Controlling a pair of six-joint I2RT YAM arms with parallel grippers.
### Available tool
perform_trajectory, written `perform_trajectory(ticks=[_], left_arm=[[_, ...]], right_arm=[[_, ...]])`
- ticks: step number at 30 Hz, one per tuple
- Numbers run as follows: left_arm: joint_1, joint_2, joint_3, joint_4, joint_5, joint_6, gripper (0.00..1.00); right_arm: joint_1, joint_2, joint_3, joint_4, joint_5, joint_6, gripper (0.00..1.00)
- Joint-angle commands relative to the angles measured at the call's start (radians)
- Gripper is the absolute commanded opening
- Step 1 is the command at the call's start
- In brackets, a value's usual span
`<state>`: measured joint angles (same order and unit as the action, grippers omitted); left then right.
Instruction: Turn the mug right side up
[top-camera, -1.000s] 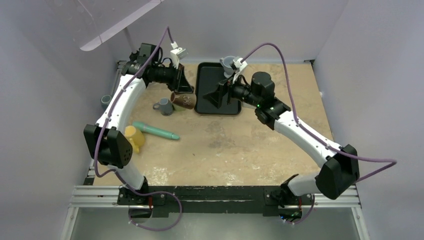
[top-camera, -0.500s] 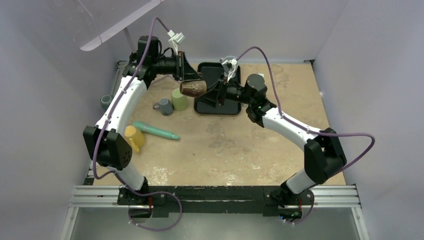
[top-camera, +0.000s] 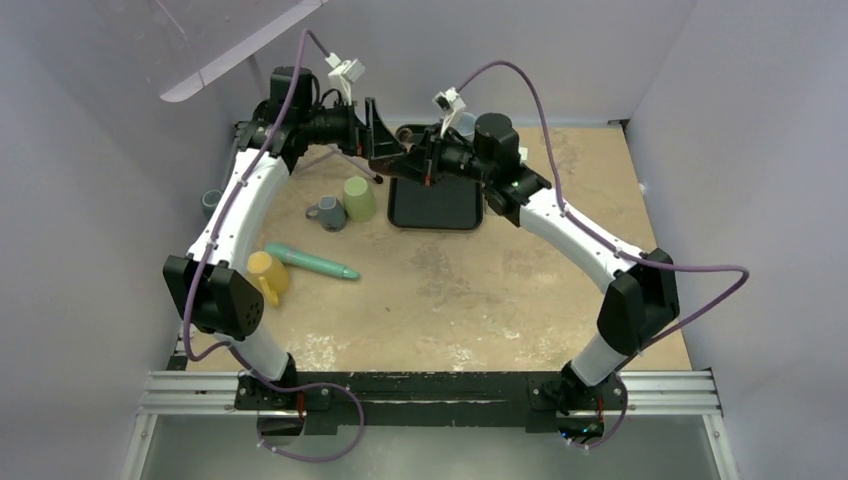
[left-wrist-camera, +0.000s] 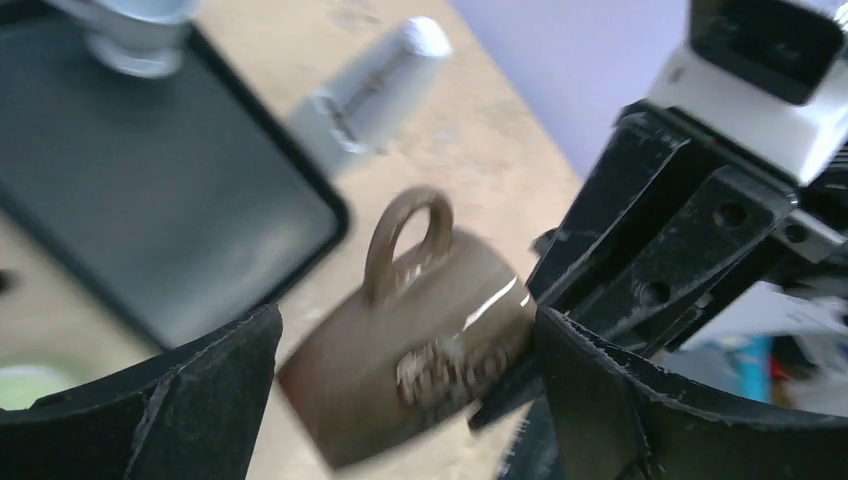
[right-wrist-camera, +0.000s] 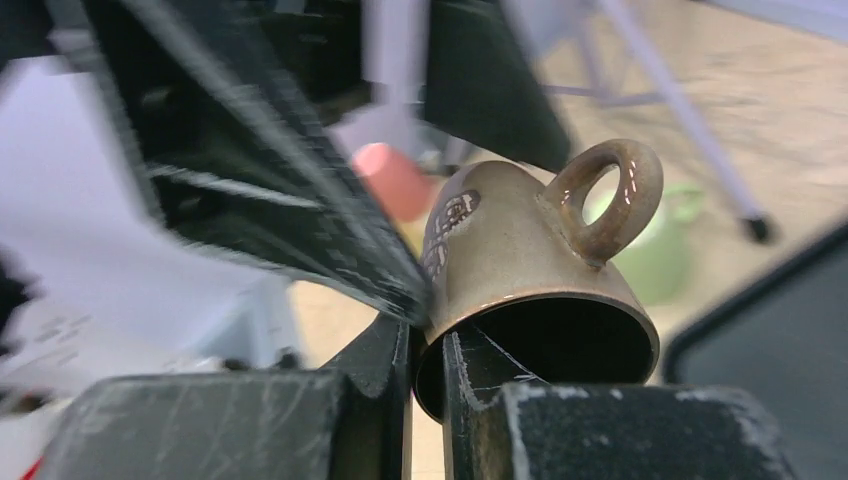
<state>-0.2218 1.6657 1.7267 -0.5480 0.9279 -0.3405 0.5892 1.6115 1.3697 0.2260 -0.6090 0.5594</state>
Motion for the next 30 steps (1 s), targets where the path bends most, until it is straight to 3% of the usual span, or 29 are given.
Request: perform_trajectory(ticks=[1, 5, 10, 20, 30], left_arm=[[0.013, -0.017, 0.138, -0.264, -0.408, 0.291, 1.00], [0.018, -0.030, 0.124, -0.313, -0.614, 0.449, 1.00], [0.019, -0.043, 0.045, -0.344, -0.742, 0.558, 1.00], [0.022, -0.064, -0.099, -0.386, -0.751, 0.689, 1.00], [0.034, -0.024, -0.140, -0.377, -0.785, 0.764, 1.00]], right_arm=[[-0.018, 0.071, 0.242, -0.499, 0.435, -0.345, 0.00], [-0.017, 0.262, 0.485, -0.795, 0.639, -0.469, 0.00], [-0.024, 0.525, 0.768, -0.994, 0.817, -0.586, 0.00], [-0.059, 0.757, 0.987, -1.047, 0.863, -0.695, 0.00], [-0.095, 0.875, 1.035, -1.067, 0.819, -0.733, 0.00]])
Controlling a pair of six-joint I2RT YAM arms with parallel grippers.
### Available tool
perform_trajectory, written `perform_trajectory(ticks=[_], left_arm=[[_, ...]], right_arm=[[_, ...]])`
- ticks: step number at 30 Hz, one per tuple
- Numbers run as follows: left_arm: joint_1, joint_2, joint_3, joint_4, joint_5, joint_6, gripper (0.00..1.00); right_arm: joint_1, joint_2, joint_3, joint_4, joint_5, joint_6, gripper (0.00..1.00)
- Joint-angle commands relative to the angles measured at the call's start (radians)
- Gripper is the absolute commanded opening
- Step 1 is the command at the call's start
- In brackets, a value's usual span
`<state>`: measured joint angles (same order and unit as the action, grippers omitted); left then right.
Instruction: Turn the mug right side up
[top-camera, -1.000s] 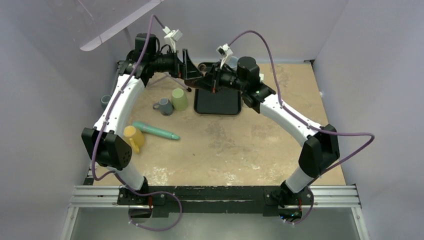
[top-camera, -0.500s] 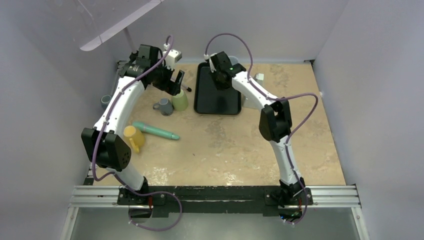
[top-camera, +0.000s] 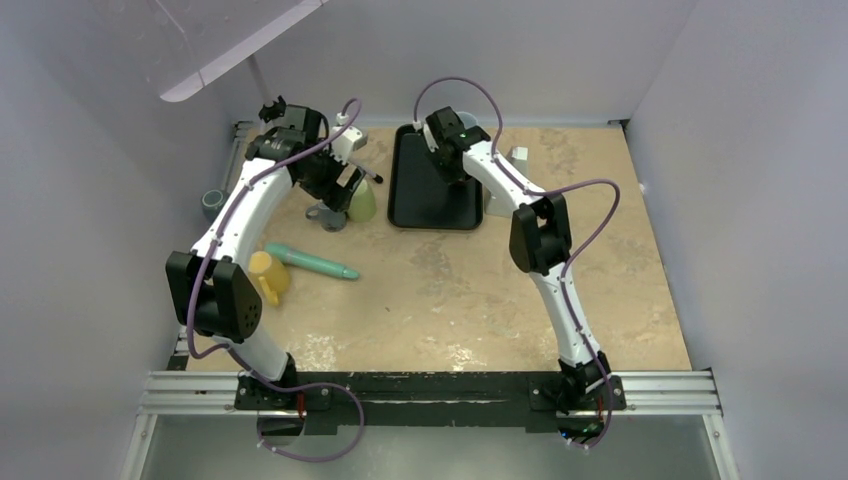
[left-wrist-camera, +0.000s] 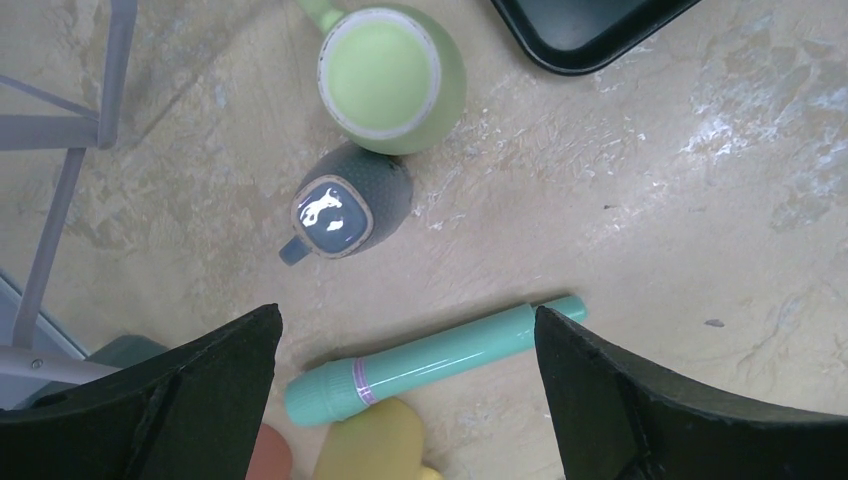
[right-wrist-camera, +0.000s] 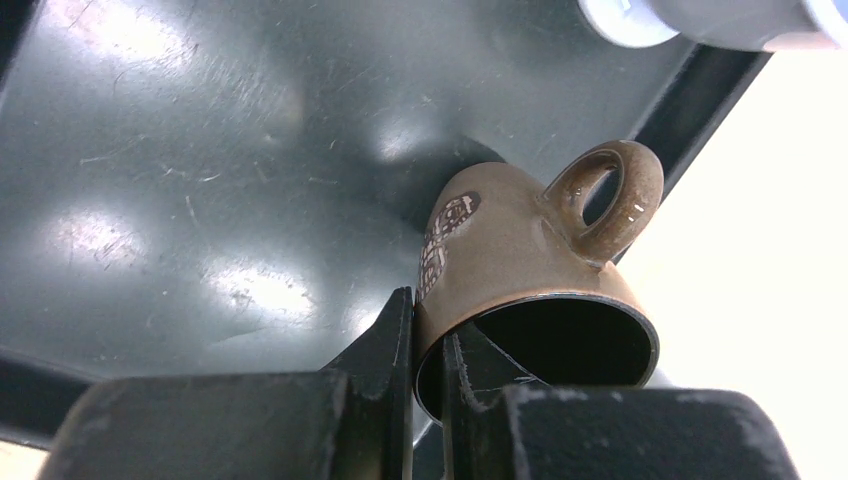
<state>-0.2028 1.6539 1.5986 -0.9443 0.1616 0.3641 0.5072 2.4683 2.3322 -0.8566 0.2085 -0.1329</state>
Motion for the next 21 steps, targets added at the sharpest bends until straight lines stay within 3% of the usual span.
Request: perform_trajectory(ticks=[1, 4, 9, 11, 15, 21], left_arm=[[0.017, -0.007, -0.015, 0.023, -0.016, 0.068, 1.00], [0.020, 0.011, -0.016, 0.012, -0.019, 0.111, 1.00], [0.070, 0.045, 0.007, -0.022, -0.012, 0.145, 1.00], [0.094, 0.051, 0.013, -0.033, 0.001, 0.175, 1.00], [0.129, 0.052, -0.001, -0.040, 0.066, 0.261, 0.97], [0.214, 0.151, 0.054, -0.153, 0.195, 0.411, 0.78]], right_arm=[[-0.015, 0.023, 0.076, 0.024, 0.000, -0.045, 0.00], [-0.016, 0.025, 0.075, 0.059, -0.015, -0.060, 0.02], [-0.019, 0.016, 0.078, 0.087, 0.023, -0.075, 0.43], [-0.019, 0.002, 0.078, 0.097, 0.028, -0.082, 0.53], [-0.019, -0.038, 0.067, 0.124, 0.022, -0.095, 0.61], [-0.015, -0.174, -0.003, 0.181, -0.054, -0.088, 0.66]])
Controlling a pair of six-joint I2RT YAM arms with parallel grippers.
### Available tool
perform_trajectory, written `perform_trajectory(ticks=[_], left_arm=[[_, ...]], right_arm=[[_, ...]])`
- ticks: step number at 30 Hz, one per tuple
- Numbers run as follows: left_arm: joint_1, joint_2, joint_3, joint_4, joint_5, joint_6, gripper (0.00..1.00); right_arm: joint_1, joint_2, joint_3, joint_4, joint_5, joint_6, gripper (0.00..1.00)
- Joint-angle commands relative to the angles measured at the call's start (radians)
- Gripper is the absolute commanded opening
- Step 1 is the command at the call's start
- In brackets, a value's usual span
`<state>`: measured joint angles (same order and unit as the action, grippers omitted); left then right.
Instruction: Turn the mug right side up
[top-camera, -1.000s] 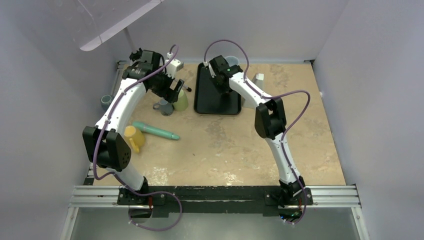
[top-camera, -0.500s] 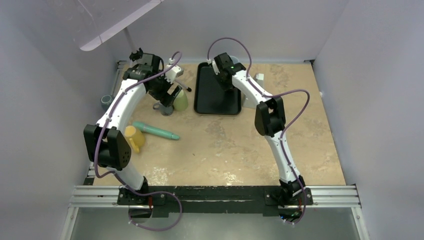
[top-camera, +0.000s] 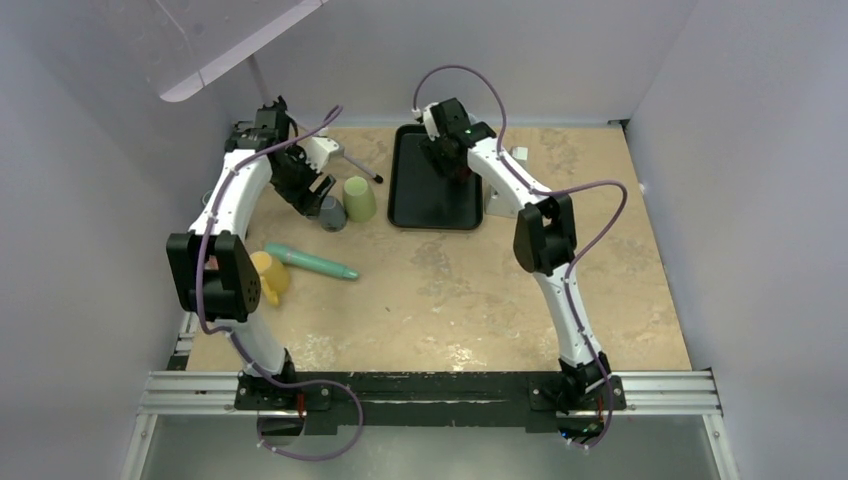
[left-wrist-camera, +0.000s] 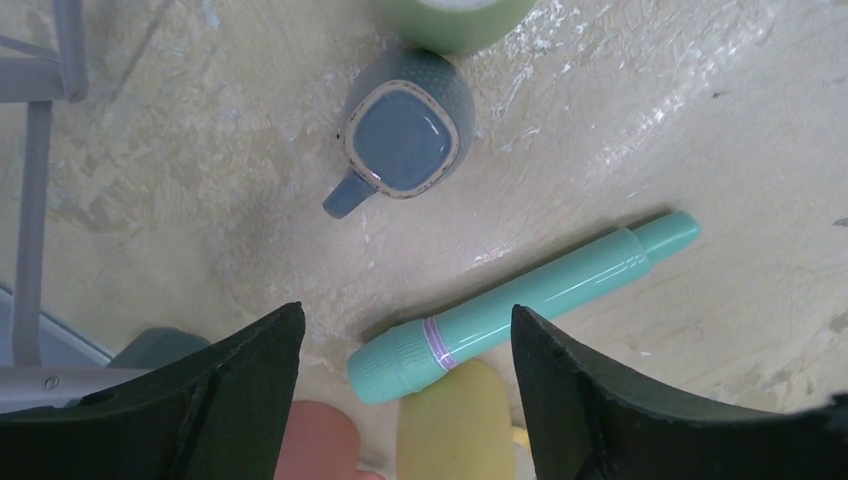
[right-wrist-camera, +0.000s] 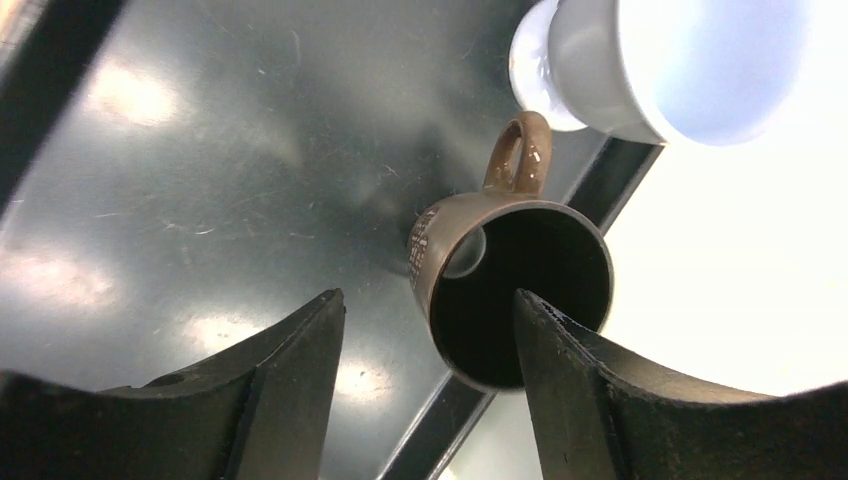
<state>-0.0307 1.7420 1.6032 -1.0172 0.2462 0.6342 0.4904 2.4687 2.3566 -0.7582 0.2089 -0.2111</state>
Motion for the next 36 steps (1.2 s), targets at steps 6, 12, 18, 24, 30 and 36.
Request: perform_trajectory(ticks=[6, 12, 18, 24, 30, 36], left_arm=[[0.066, 0.046, -0.084, 0.102, 0.122, 0.299, 0.76], [0.066, 0.083, -0.104, 0.252, 0.120, 0.452, 0.84], [0.066, 0.163, -0.125, 0.229, 0.131, 0.641, 0.84], [0.063, 0.201, -0.117, 0.222, 0.160, 0.639, 0.75], [0.060, 0.182, -0.173, 0.210, 0.232, 0.606, 0.58], [0.057, 0.218, -0.156, 0.202, 0.178, 0.530, 0.07]], right_arm=[[0.007, -0.364, -0.222, 0.174, -0.104, 0.014, 0.68], [0.008, -0.501, -0.356, 0.193, -0.143, 0.036, 0.69], [0.015, -0.600, -0.469, 0.220, -0.168, 0.054, 0.71], [0.022, -0.680, -0.562, 0.258, -0.191, 0.088, 0.72], [0.022, -0.750, -0.713, 0.313, -0.204, 0.117, 0.73], [0.024, -0.779, -0.749, 0.277, -0.200, 0.125, 0.73]])
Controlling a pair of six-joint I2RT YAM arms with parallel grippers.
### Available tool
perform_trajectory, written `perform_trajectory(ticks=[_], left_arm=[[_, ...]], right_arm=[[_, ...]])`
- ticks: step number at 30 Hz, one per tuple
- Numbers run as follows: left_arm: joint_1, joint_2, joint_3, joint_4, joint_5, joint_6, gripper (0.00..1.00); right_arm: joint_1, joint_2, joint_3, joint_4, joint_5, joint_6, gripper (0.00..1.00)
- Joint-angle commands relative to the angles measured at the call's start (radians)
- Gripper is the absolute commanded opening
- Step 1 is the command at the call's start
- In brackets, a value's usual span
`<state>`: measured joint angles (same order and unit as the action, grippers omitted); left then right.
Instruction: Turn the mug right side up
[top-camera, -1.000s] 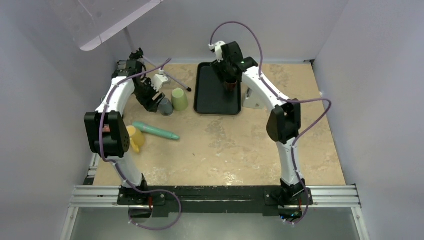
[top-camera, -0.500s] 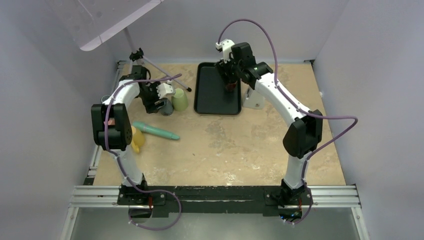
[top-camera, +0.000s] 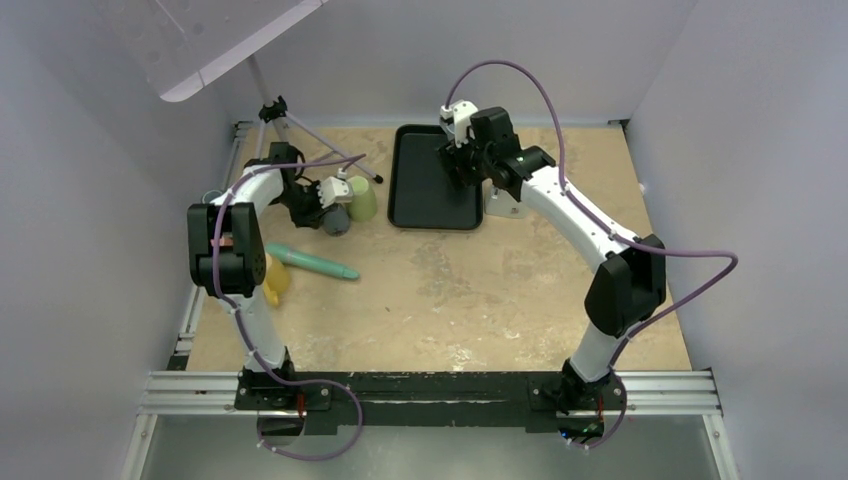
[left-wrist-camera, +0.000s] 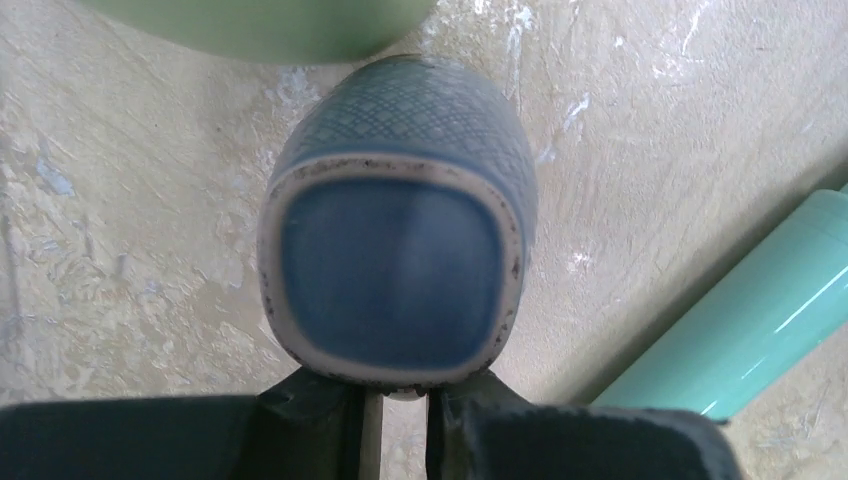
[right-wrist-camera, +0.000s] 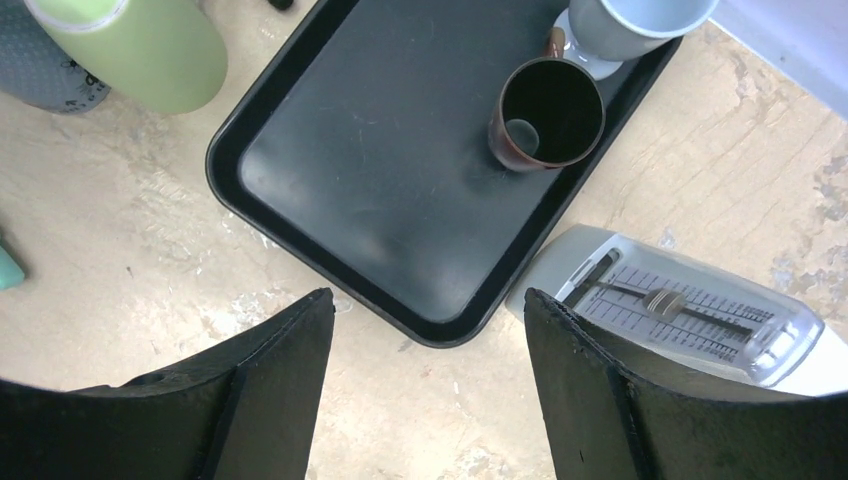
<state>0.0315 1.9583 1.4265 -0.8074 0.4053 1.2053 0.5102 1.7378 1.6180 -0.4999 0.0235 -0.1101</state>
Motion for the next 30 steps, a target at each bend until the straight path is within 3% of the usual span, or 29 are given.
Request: perform_trajectory(ticks=[1, 5, 13, 19, 23, 25, 30], left_arm=[[-0.005, 0.003, 0.029, -0.020, 0.018, -0.055, 0.00], [-0.005, -0.046, 0.025, -0.047, 0.044, -0.123, 0.00], [-0.004, -0.188, 0.037, -0.062, 0.188, -0.509, 0.00], [-0.005, -0.295, 0.060, -0.066, 0.426, -0.761, 0.00], [-0.010, -0.367, 0.091, -0.009, 0.625, -0.987, 0.00], [-0.023, -0.396, 0.100, 0.052, 0.660, -1.095, 0.00], [-0.074, -0.442, 0.107, 0.138, 0.718, -1.246, 0.00]], right_arm=[[0.004, -0.056, -0.010, 0.014, -0.015, 0.028, 0.73], [0.009, -0.105, -0.030, 0.025, -0.022, 0.055, 0.73], [0.037, -0.226, -0.146, 0.186, -0.149, 0.181, 0.79], [0.072, -0.290, -0.296, 0.483, -0.337, 0.404, 0.86], [0.085, -0.271, -0.399, 0.793, -0.525, 0.634, 0.87], [0.087, -0.235, -0.432, 0.941, -0.596, 0.747, 0.86], [0.086, -0.156, -0.374, 0.985, -0.626, 0.822, 0.83]])
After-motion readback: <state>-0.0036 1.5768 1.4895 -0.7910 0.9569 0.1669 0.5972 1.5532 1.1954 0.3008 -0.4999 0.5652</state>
